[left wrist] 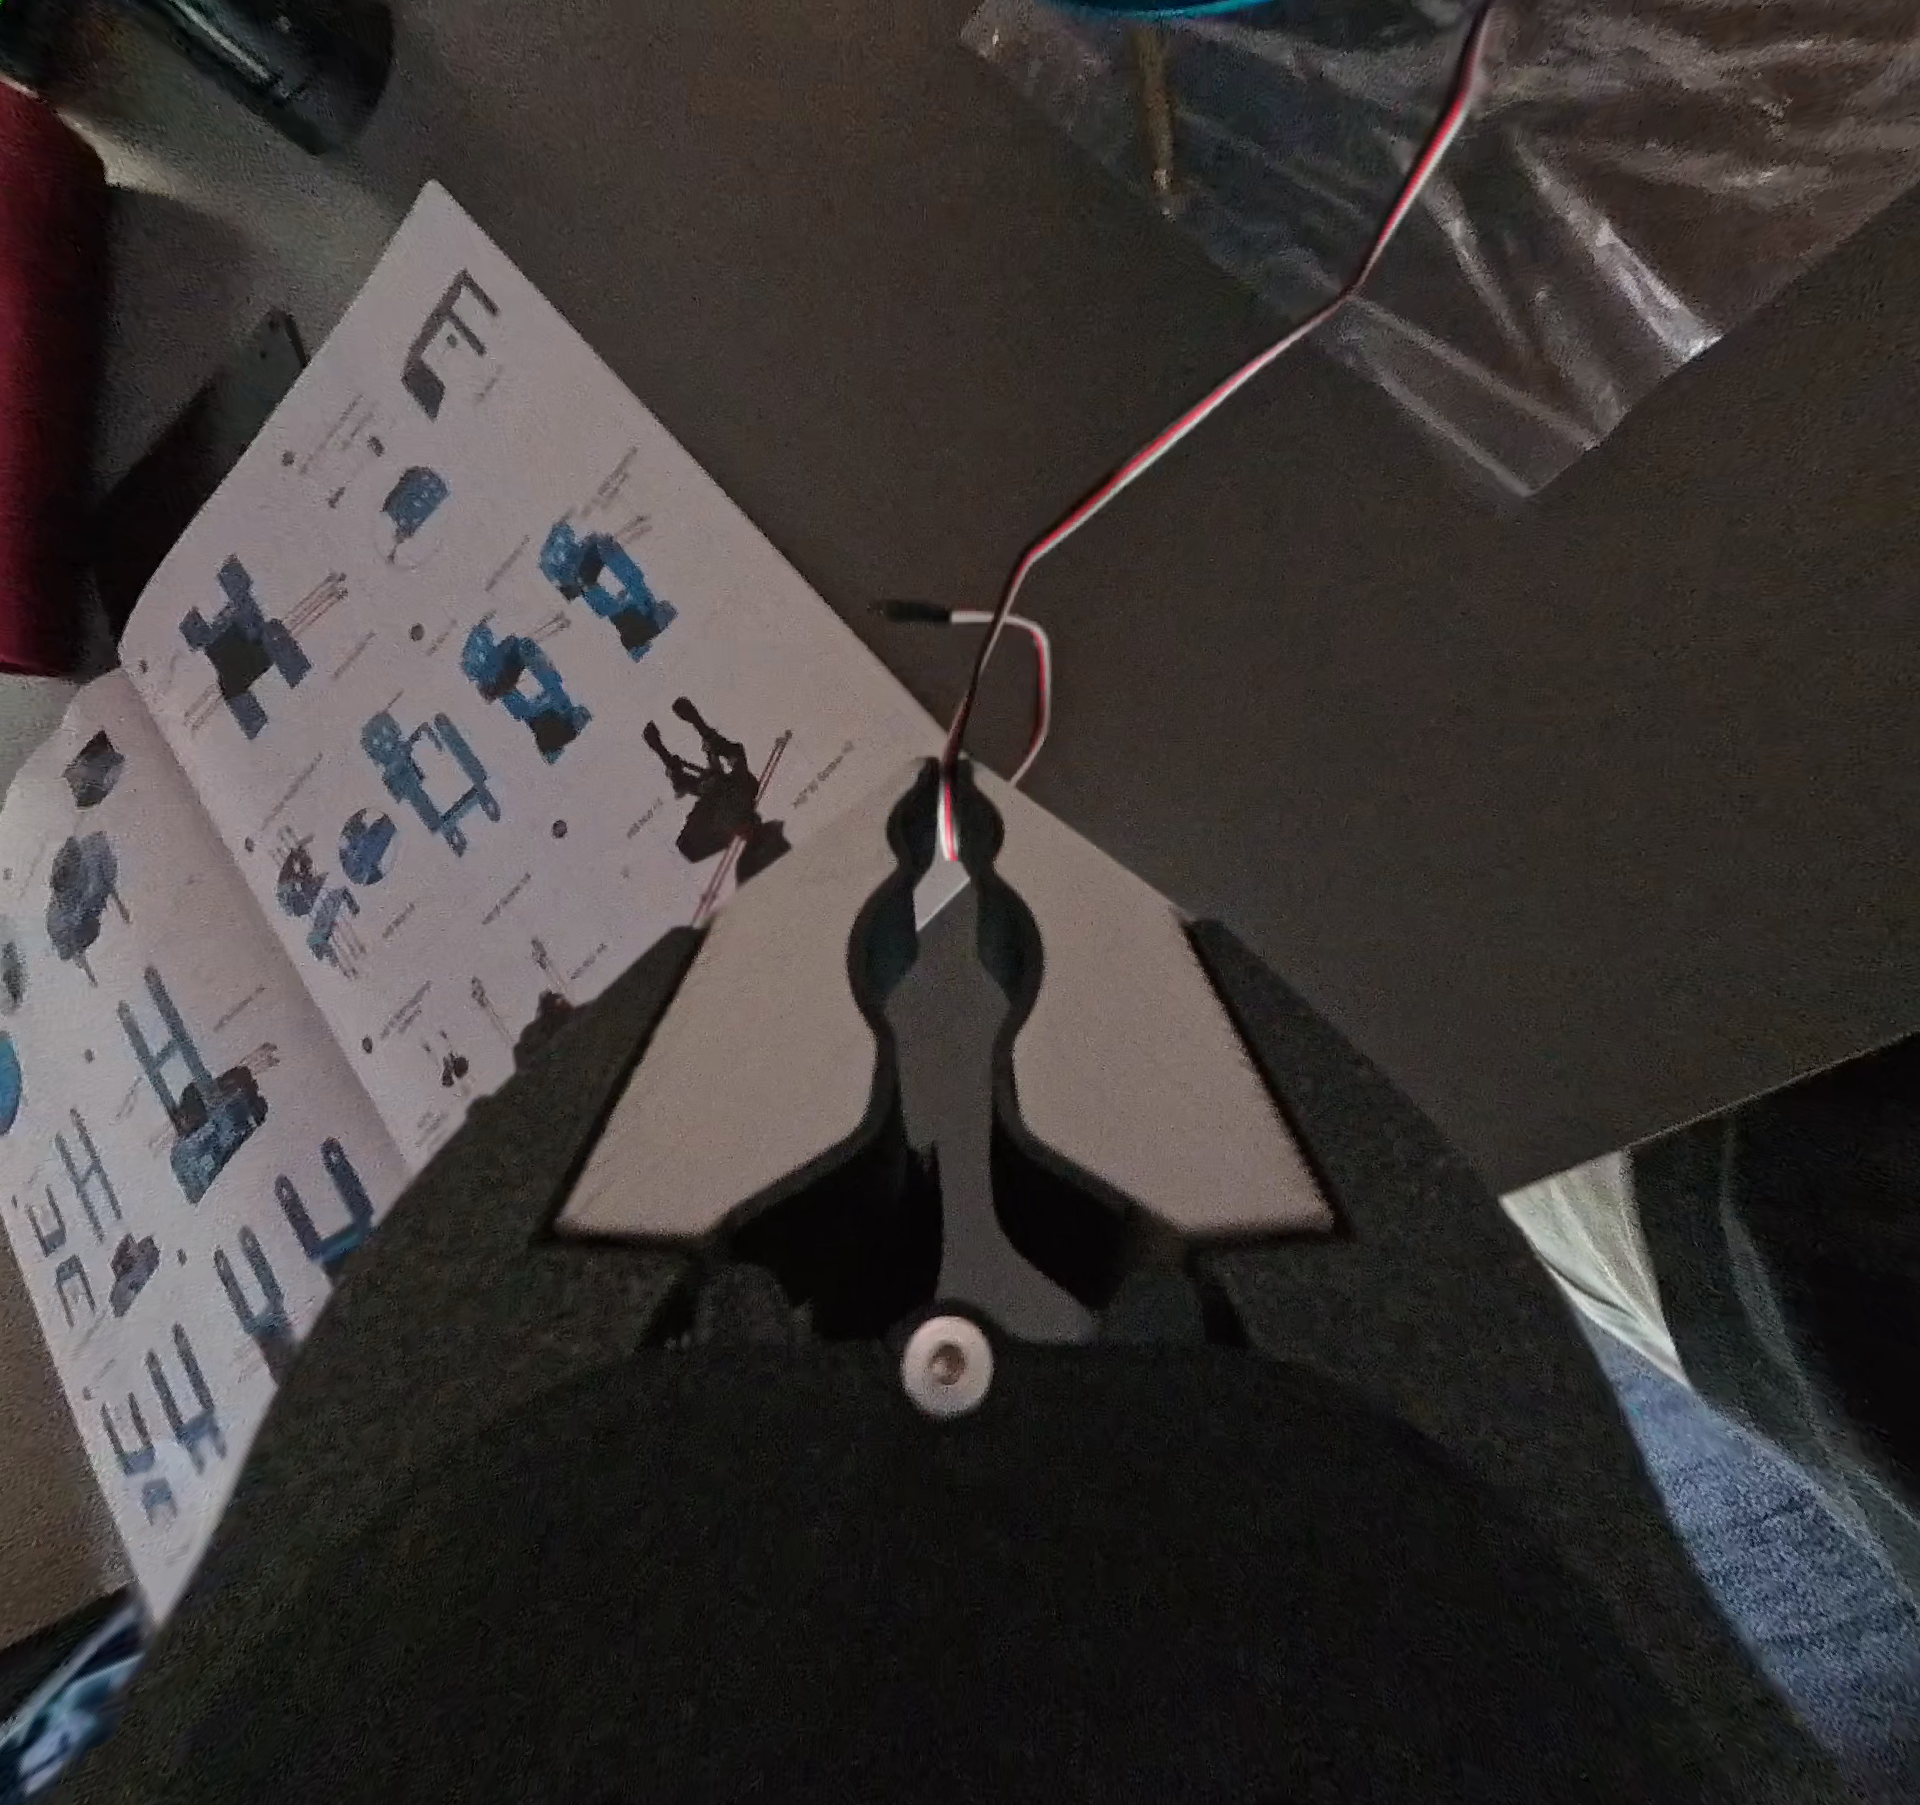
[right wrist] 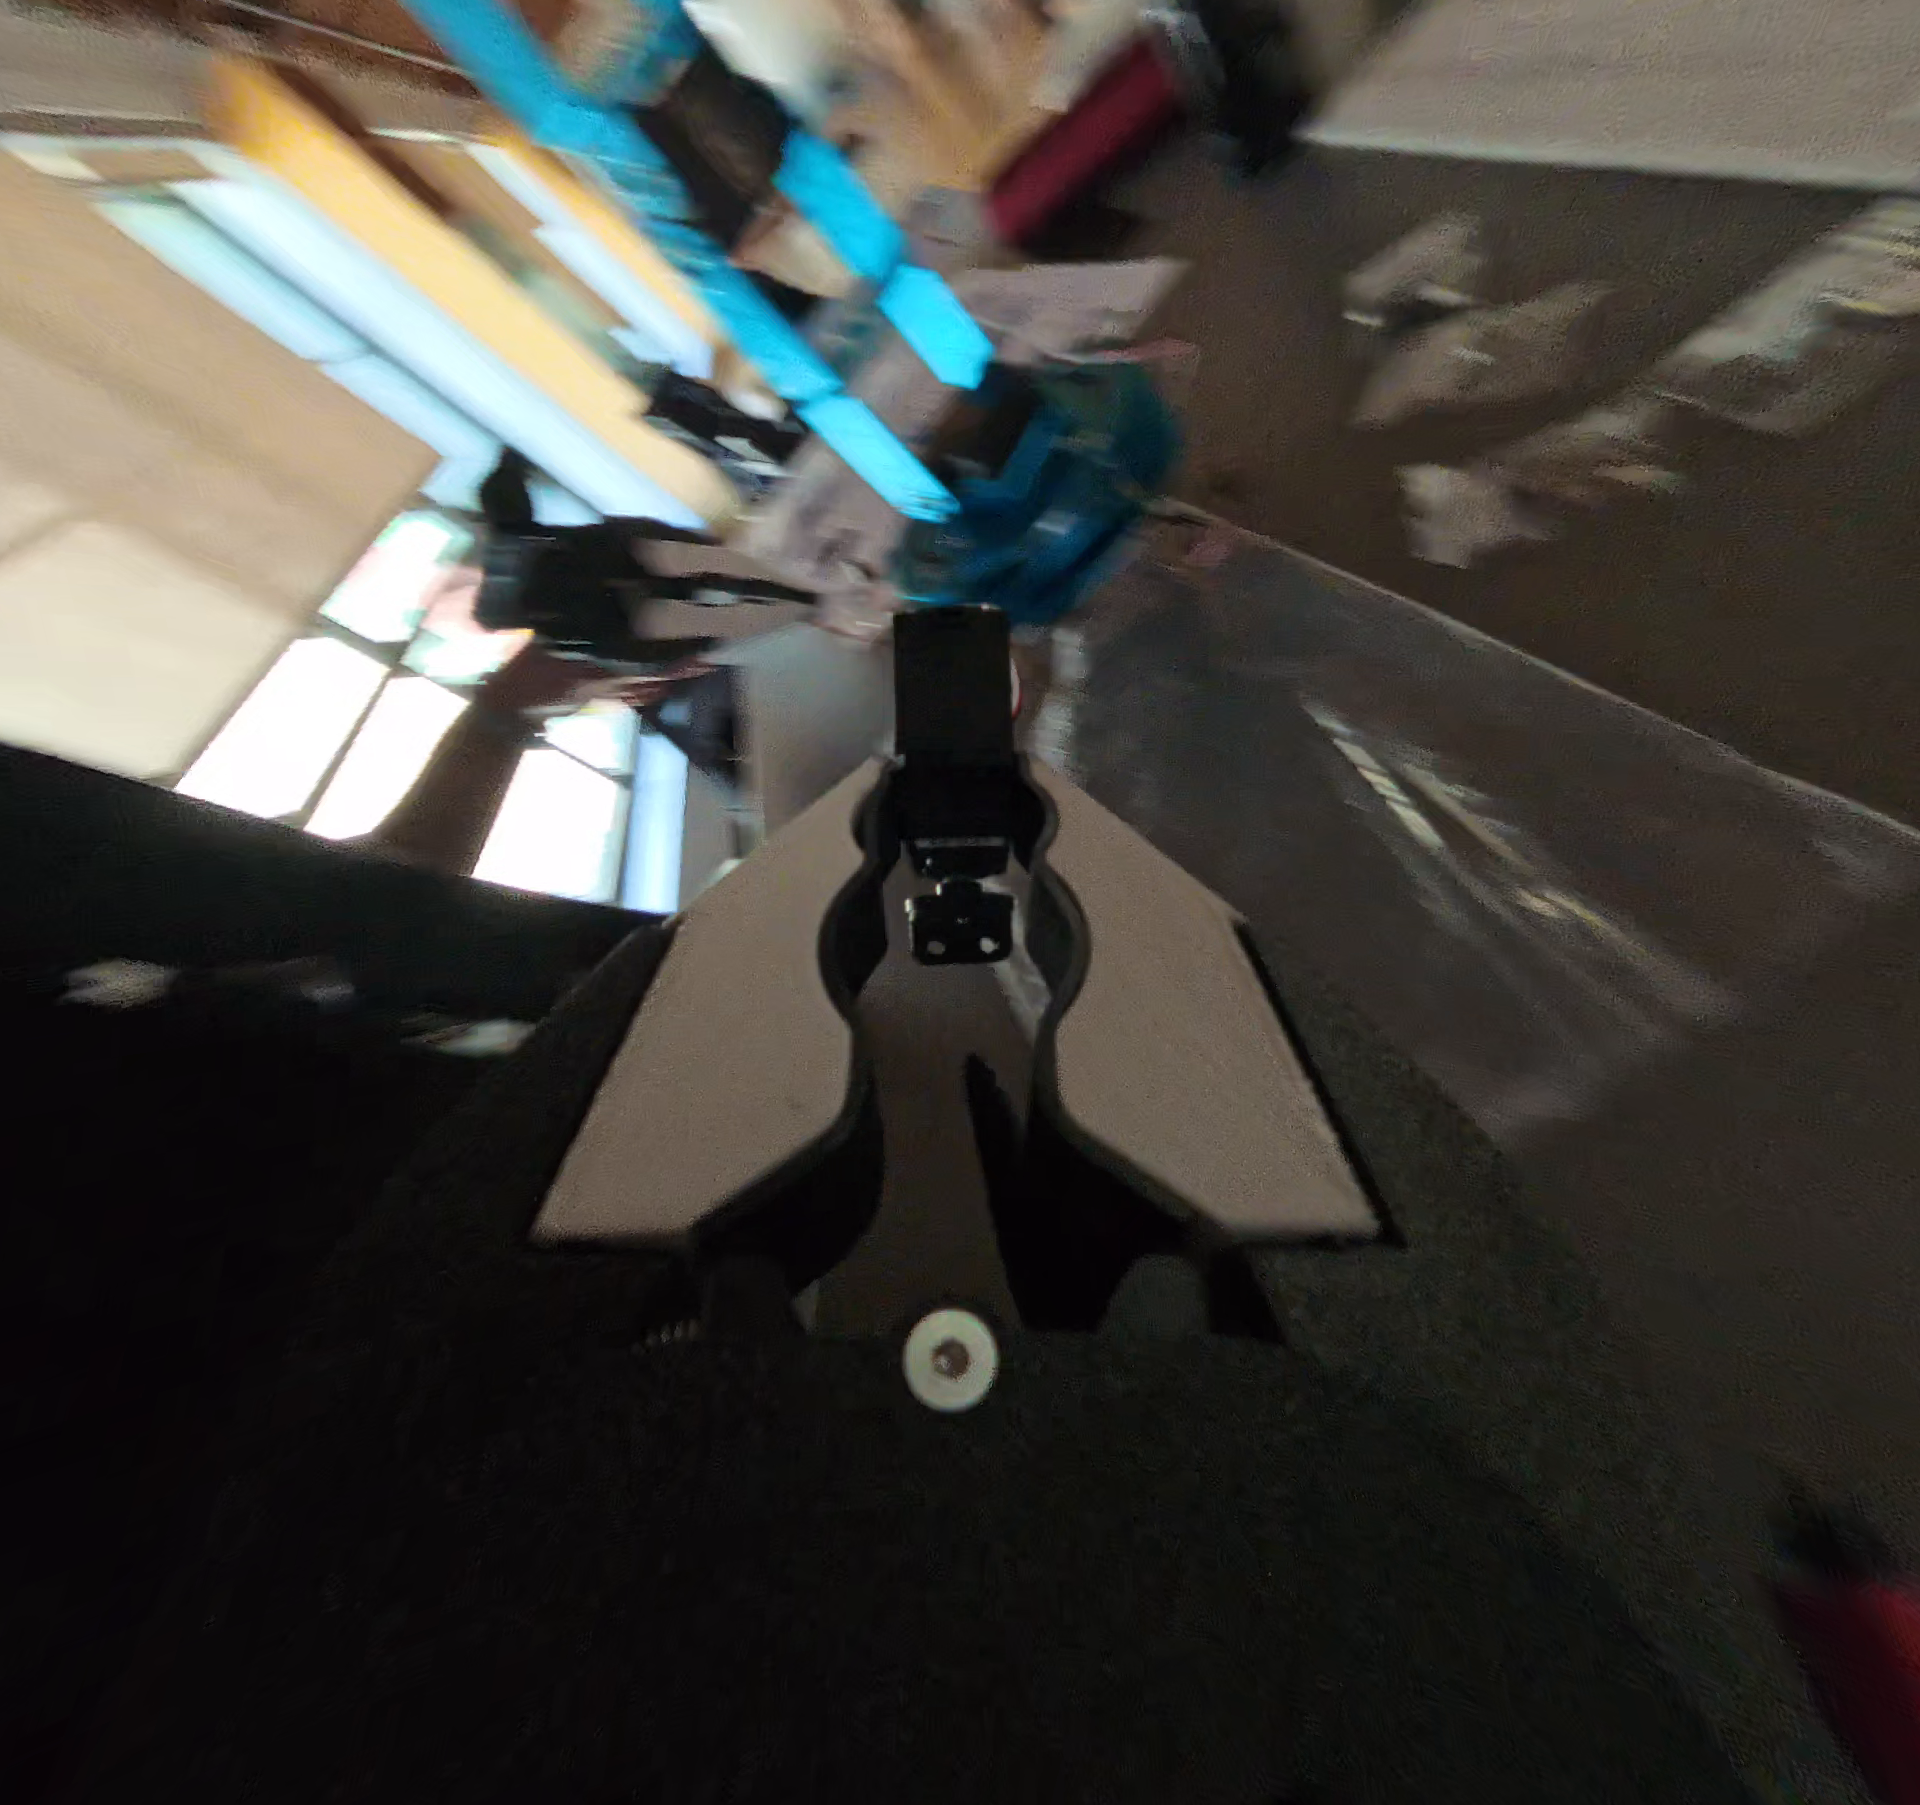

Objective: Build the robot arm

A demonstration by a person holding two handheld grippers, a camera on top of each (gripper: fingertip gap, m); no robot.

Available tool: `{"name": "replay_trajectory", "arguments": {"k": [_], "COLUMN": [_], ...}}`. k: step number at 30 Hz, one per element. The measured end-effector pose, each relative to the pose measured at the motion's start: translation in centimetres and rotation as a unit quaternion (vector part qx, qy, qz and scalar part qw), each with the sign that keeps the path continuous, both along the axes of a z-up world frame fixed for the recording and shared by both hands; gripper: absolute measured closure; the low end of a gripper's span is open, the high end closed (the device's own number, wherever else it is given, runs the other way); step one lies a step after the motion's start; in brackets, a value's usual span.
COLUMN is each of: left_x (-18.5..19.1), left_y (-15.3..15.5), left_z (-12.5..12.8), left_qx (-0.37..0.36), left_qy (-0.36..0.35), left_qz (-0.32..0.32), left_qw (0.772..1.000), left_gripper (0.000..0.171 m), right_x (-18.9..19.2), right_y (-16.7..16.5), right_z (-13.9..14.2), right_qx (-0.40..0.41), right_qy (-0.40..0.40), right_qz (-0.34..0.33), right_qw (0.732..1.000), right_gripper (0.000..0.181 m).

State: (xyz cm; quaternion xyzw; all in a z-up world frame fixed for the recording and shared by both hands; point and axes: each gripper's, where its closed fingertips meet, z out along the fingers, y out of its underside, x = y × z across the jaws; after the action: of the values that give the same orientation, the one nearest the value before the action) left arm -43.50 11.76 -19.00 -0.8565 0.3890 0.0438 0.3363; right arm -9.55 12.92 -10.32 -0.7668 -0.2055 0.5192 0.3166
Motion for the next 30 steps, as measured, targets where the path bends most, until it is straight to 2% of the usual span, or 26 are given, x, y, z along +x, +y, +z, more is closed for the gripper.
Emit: {"name": "replay_trajectory", "arguments": {"k": [2,4,5,9,12,15,17,19,21,24,26,30], "left_x": [-0.6,-1.7,-2.2,-2.5,-3.4,-3.2,0.1,6.1,12.2,18.7,21.6,24.9], "left_y": [0.1,0.4,0.4,0.4,-0.1,-0.3,-0.5,-1.1,-2.1,-2.8,-2.8,-2.2], "left_z": [1.2,2.7,3.3,5.5,6.0,6.8,7.3,7.8,7.8,7.2,6.5,4.5], "left_qx": [0.022,0.037,0.039,0.070,0.076,0.100,0.100,0.092,0.073,0.046,0.028,0.008], "left_qy": [-0.023,-0.047,-0.058,-0.087,-0.060,-0.045,-0.081,-0.140,-0.185,-0.219,-0.227,-0.198], "left_qz": [0.025,0.061,0.074,0.095,0.110,0.113,0.081,0.013,-0.059,-0.119,-0.146,-0.172], "left_qw": [0.999,0.996,0.995,0.989,0.989,0.988,0.988,0.986,0.978,0.967,0.962,0.965], "left_gripper": [0.169,0.149,0.145,0.146,0.145,0.146,0.146,0.146,0.146,0.145,0.145,0.143], "right_x": [0.5,0.5,0.1,-1.1,-1.5,-1.0,-0.7,-0.2,0.5,1.6,2.0,3.2], "right_y": [0.6,0.5,0.2,-0.2,-0.1,-0.3,-0.4,-0.4,-0.5,-1.0,-1.7,-2.9], "right_z": [-3.2,-5.6,-6.6,-9.7,-9.8,-10.2,-9.9,-10.0,-10.4,-10.5,-10.7,-10.6], "right_qx": [-0.004,-0.001,-0.014,-0.119,-0.200,-0.231,-0.250,-0.258,-0.250,-0.229,-0.229,-0.211], "right_qy": [-0.089,-0.168,-0.183,-0.172,-0.092,-0.077,-0.048,-0.037,-0.061,-0.098,-0.117,-0.171], "right_qz": [-0.013,-0.007,0.004,0.003,-0.015,-0.025,-0.031,-0.047,-0.056,-0.066,-0.061,-0.049], "right_qw": [0.996,0.986,0.983,0.978,0.975,0.970,0.966,0.964,0.965,0.966,0.965,0.961], "right_gripper": [0.160,0.160,0.161,0.160,0.160,0.158,0.160,0.159,0.155,0.156,0.156,0.154]}}
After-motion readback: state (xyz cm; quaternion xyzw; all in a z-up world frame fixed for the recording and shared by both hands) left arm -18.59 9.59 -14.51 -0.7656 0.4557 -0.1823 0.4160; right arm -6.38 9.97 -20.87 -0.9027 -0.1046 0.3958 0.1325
